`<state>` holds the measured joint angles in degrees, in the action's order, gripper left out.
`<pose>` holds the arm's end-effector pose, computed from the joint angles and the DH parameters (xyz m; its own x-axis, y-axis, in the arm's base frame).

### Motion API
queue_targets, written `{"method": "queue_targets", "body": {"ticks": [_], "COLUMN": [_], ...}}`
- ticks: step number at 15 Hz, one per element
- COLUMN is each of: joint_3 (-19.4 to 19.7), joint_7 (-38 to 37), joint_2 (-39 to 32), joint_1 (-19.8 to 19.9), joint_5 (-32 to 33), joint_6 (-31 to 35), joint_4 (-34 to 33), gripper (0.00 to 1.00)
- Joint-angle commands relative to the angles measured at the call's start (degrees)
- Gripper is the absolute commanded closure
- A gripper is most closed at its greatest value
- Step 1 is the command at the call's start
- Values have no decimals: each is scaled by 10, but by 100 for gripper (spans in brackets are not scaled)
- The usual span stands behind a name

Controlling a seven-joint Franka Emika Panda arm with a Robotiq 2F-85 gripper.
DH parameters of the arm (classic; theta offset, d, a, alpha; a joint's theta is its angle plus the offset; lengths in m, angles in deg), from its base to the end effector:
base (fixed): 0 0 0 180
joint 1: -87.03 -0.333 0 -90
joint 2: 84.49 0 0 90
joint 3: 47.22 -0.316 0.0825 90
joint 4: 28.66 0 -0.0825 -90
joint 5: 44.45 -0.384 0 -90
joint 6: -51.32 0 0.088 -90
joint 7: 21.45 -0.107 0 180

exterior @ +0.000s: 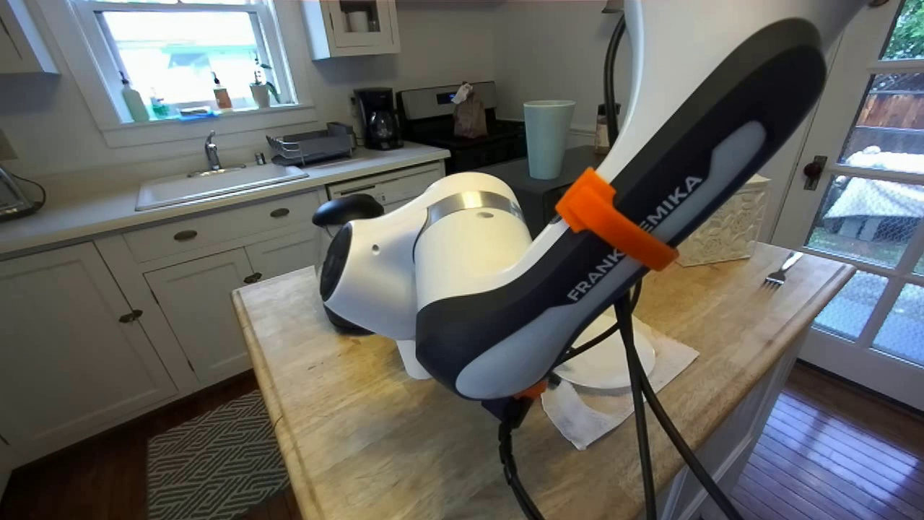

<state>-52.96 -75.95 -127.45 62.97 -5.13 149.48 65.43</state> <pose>0.5641 0.2496 0.1570 0.9908 -0.1197 -0.0631 -0.0338 -0.6702 0.7414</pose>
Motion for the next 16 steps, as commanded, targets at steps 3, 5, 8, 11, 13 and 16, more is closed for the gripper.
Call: {"method": "queue_targets", "body": {"ticks": [3, 5, 8, 11, 13, 16], "joint_3": [2, 3, 2, 4, 9, 13], "joint_7": [13, 13, 5, 9, 10, 11], "joint_2": [16, 16, 35, 49, 51, 47], "joint_1": [6, 7, 13, 17, 21, 28], "joint_5": [-16, -15, -17, -17, -18, -23], "joint_6": [8, 8, 29, 31, 21, 23], "joint_4": [0, -1, 7, 9, 8, 5], "gripper": [21, 11, 0, 0, 0, 0]}}
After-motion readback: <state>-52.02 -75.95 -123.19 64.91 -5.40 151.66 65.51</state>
